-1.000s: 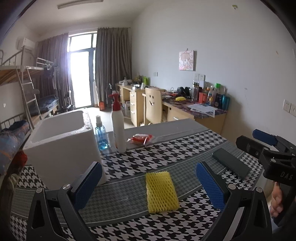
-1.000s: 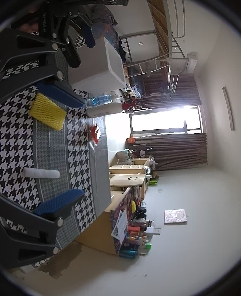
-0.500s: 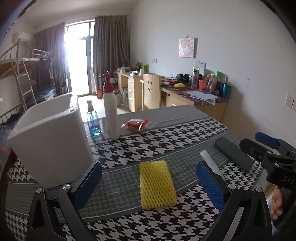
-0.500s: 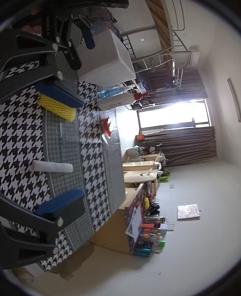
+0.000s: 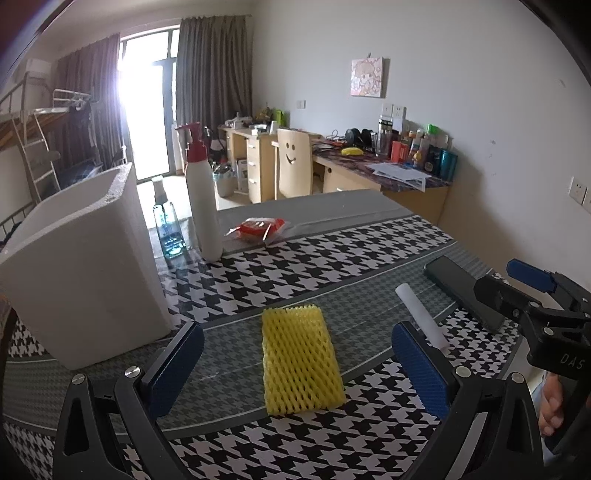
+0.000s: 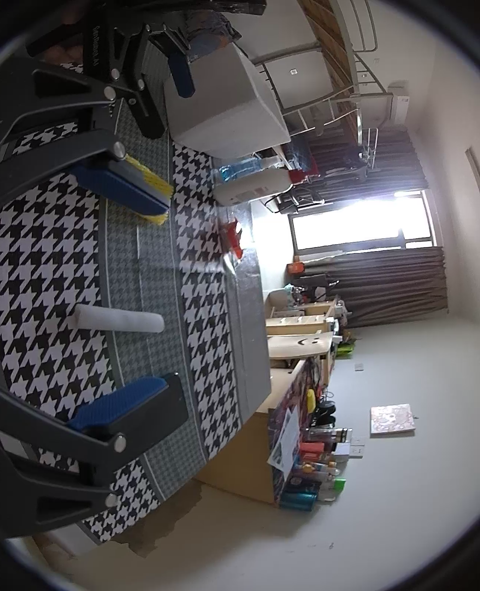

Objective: Organize soft objects
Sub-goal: 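Move both open grippers back toward the yellow mesh sleeve and white foam roll, then close the left gripper on the yellow mesh foam sleeve, then lift the yellow sleeve with the left gripper while the right gripper grasps the white foam roll, then carry the yellow sleeve over the foam box while the right gripper carries the foam roll, then open the left gripper to drop the yellow sleeve into the foam box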

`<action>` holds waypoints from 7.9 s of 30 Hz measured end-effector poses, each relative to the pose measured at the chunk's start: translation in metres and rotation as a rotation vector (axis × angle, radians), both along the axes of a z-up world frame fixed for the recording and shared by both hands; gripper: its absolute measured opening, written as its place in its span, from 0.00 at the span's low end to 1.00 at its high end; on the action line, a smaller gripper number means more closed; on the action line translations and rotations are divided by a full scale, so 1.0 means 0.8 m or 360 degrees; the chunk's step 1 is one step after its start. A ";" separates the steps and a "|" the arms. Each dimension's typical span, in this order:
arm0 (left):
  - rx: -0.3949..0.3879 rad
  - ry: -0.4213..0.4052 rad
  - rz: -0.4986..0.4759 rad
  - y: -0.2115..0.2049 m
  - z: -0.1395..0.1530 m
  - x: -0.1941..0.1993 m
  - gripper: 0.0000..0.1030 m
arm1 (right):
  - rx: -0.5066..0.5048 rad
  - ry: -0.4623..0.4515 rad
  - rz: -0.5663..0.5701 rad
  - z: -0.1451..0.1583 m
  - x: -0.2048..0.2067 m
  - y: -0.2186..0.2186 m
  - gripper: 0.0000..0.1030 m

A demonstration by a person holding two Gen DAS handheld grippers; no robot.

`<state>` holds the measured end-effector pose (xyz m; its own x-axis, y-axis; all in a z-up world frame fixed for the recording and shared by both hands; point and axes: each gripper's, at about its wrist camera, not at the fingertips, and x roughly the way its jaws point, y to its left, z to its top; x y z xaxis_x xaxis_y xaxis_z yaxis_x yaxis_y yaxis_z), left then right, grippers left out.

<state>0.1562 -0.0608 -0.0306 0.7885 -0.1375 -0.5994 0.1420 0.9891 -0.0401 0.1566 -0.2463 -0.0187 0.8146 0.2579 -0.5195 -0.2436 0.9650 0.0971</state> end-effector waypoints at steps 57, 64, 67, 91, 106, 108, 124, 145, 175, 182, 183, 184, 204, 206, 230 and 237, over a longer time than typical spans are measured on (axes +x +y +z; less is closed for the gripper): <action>0.0000 0.0459 -0.0022 -0.009 -0.092 0.081 0.87 | -0.0130 0.0352 0.0074 -0.081 0.054 0.007 0.89; 0.0046 0.0462 -0.0026 -0.012 -0.097 0.082 0.76 | -0.0141 0.0376 0.0076 -0.086 0.056 0.007 0.89; 0.0092 0.0442 -0.0017 -0.013 -0.097 0.081 0.66 | -0.0144 0.0390 0.0079 -0.089 0.058 0.006 0.89; 0.0064 0.0320 -0.0128 -0.015 -0.082 0.068 0.12 | -0.0201 0.0486 0.0098 -0.104 0.065 0.013 0.49; 0.0053 0.0296 -0.0168 -0.018 -0.078 0.058 0.11 | -0.0273 0.0528 0.0055 -0.106 0.066 0.019 0.19; 0.0055 0.0287 -0.0160 -0.019 -0.077 0.058 0.11 | -0.0283 0.0506 0.0062 -0.103 0.063 0.021 0.15; 0.0061 0.0274 -0.0138 -0.017 -0.074 0.055 0.11 | -0.0208 0.0493 0.0074 -0.093 0.057 0.010 0.15; 0.0067 0.0134 -0.0159 -0.016 -0.033 0.027 0.11 | -0.0075 0.0328 0.0074 -0.053 0.027 0.012 0.15; 0.0067 -0.0150 -0.0012 0.063 0.053 -0.009 0.11 | 0.0022 -0.0052 0.0286 0.035 0.004 0.091 0.15; 0.0078 -0.0232 0.0052 0.080 0.071 -0.016 0.11 | 0.0038 -0.0121 0.0338 0.057 0.008 0.107 0.15; 0.0078 -0.0236 0.0056 0.082 0.073 -0.016 0.11 | 0.0036 -0.0128 0.0346 0.059 0.008 0.110 0.15; 0.0074 -0.0241 0.0063 0.085 0.076 -0.015 0.11 | 0.0037 -0.0141 0.0357 0.063 0.009 0.113 0.15; 0.0113 -0.0360 0.0191 0.122 0.110 -0.014 0.11 | 0.0052 -0.0240 0.0516 0.100 0.032 0.163 0.15; 0.0131 -0.0374 0.0212 0.126 0.113 -0.014 0.11 | 0.0048 -0.0250 0.0533 0.104 0.034 0.168 0.15; 0.0177 -0.0378 0.0439 0.173 0.112 0.007 0.11 | -0.0013 -0.0262 0.0707 0.115 0.055 0.240 0.15; 0.0162 -0.0340 0.0457 0.187 0.104 0.021 0.11 | -0.0019 -0.0218 0.0753 0.109 0.068 0.257 0.15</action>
